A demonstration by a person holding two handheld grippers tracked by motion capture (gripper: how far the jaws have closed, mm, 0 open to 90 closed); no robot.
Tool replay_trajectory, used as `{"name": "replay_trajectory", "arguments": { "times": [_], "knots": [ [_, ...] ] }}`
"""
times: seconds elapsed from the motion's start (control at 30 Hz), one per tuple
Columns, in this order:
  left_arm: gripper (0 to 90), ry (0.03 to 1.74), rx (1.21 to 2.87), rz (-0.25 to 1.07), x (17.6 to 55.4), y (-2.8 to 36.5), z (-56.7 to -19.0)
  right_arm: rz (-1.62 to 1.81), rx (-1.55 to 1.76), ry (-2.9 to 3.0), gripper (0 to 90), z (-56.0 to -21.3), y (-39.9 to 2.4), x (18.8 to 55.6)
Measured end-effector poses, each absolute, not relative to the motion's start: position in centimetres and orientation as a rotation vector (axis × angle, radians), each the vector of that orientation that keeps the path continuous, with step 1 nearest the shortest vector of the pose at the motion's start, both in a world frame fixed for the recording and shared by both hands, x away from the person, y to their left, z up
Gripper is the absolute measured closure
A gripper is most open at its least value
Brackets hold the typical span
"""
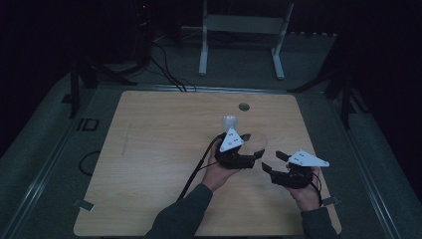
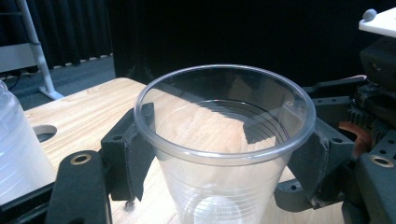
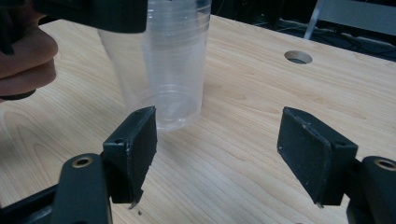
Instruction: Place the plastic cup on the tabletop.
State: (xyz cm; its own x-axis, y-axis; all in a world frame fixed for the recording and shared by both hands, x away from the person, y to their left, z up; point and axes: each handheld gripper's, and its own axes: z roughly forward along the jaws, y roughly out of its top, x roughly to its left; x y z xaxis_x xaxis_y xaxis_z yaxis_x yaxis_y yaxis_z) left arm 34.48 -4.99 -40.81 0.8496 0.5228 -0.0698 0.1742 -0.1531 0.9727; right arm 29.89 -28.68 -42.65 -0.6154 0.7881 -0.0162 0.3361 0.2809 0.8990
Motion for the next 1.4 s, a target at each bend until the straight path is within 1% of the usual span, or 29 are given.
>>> {"name": "replay_trajectory", "arguments": {
  "times": [0.2,1.1,1.4],
  "knots": [
    [29.2,0.545,1.723,0.349,34.6,-5.3,-41.2,1.296,1.018,2.084,28.4,-42.6,-29.0,29.8],
    [29.2,0.556,1.732,0.338,34.9,-6.3,-42.9,1.305,1.034,2.036,28.5,-42.5,-29.9,29.3],
    [29.1,0.566,1.741,0.359,35.0,-6.5,-43.4,1.311,1.041,2.020,28.5,-42.4,-30.3,29.2]
  ]
}}
